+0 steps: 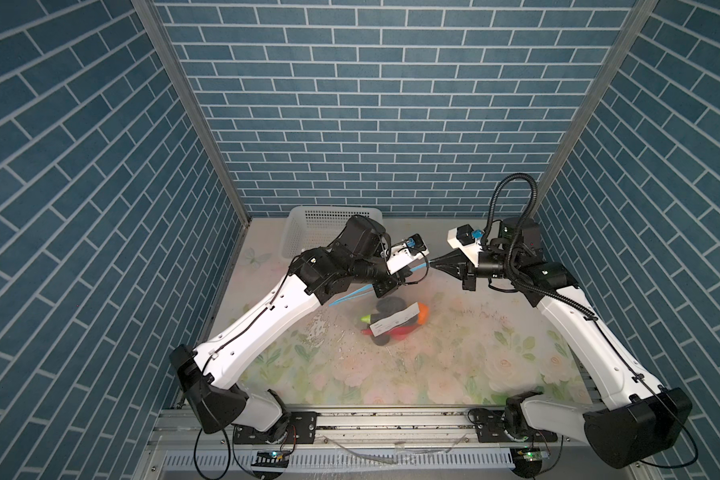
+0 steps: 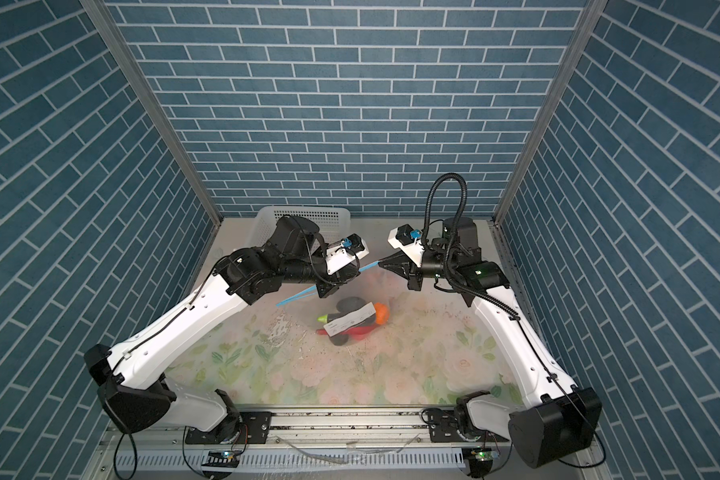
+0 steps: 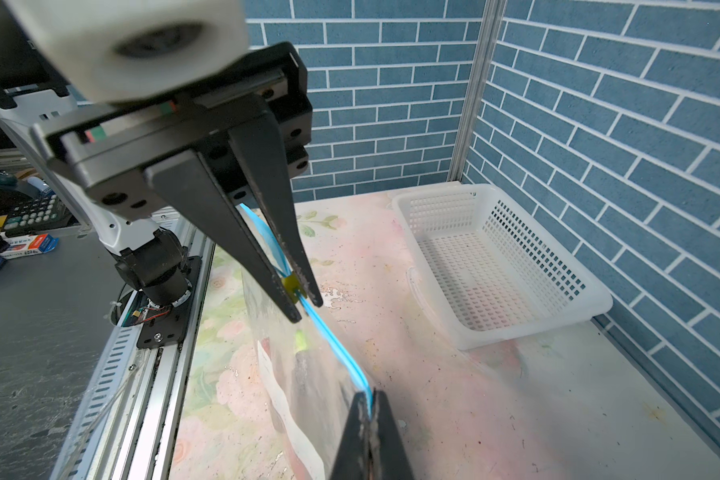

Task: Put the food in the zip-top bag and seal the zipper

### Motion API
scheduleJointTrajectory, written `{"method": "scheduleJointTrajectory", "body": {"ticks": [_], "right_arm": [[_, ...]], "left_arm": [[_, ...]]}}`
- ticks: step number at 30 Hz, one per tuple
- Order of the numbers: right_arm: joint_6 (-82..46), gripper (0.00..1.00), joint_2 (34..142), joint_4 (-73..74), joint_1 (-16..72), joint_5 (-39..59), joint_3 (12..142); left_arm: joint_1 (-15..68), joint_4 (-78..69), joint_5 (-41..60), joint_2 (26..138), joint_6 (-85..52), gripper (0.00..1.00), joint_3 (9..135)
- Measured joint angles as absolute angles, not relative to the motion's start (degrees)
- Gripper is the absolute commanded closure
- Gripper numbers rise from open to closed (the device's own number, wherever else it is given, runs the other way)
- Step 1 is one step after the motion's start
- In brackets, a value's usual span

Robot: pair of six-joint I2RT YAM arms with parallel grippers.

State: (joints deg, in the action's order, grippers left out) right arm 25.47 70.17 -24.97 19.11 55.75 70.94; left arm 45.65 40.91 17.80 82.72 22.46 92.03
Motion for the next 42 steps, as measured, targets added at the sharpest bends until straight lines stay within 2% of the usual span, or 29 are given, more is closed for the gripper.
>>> {"method": "scheduleJointTrajectory", "body": {"ticks": [42], "right_arm": [[25.3,1.0,70.8,-25.3,18.3,55.7,70.9]], "left_arm": [[44.2,42.6,15.3,75.1,22.2,0.96,84.2]]}}
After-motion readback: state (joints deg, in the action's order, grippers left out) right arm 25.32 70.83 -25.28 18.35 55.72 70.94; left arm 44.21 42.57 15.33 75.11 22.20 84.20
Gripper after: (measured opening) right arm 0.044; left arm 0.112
